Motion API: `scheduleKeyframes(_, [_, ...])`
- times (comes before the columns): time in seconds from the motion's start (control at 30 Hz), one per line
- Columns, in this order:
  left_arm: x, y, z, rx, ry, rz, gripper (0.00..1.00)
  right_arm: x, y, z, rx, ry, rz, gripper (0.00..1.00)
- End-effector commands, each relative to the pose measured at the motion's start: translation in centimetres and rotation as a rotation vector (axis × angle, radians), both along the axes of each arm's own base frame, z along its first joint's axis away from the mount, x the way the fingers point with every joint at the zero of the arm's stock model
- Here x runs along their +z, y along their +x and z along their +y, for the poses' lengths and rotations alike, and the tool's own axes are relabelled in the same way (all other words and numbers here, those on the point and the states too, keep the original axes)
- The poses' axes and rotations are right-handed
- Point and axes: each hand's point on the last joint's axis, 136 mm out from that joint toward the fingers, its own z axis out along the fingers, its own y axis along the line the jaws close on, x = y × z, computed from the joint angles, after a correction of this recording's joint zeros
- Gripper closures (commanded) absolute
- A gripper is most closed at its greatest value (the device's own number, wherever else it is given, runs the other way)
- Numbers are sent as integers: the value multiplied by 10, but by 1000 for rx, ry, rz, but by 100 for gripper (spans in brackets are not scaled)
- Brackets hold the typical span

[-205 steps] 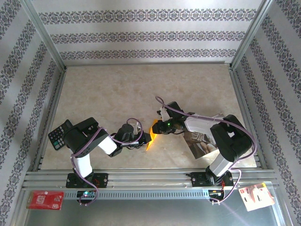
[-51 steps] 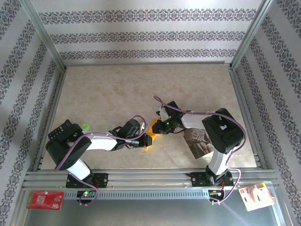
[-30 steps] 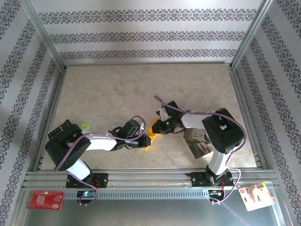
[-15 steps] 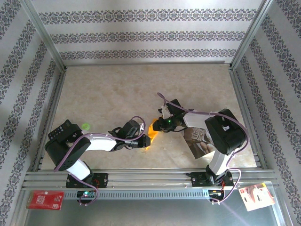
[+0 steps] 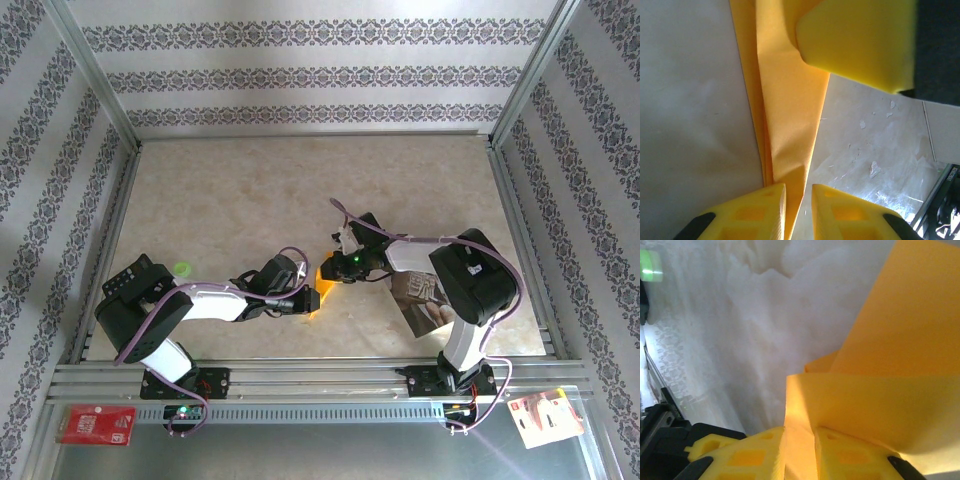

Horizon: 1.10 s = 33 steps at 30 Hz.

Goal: Fold a paper plane with a square sheet of paper (pick it up from the middle)
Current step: Fold the wing for the fifth time at the center of the table.

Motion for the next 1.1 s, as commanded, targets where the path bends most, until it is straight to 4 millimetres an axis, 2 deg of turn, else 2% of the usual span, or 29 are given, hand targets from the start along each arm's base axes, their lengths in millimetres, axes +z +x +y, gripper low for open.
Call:
scheduleKeyframes(0.0, [-20,-5,24,25,103,22,80,-3,5,-5,-17,0,-1,77])
scheduleKeyframes(0.23, [-21,-6,24,24,108,26,80,-15,3,-21,-41,-29,13,78])
scheduleKeyframes(0.4, [-11,-1,20,22,95,10,79,-23,1,-22,-39,-43,25,78])
scheduleKeyframes(0.6, [9,3,14,16,63,-13,78,-28,-1,-26,-45,-68,29,79])
scheduleKeyframes(0.87, [55,9,1,2,-45,-95,75,-31,-2,-28,-47,-77,35,80])
scheduleKeyframes(1.07, [61,10,-21,-59,-103,-79,79,-31,-1,-28,-49,-79,36,80])
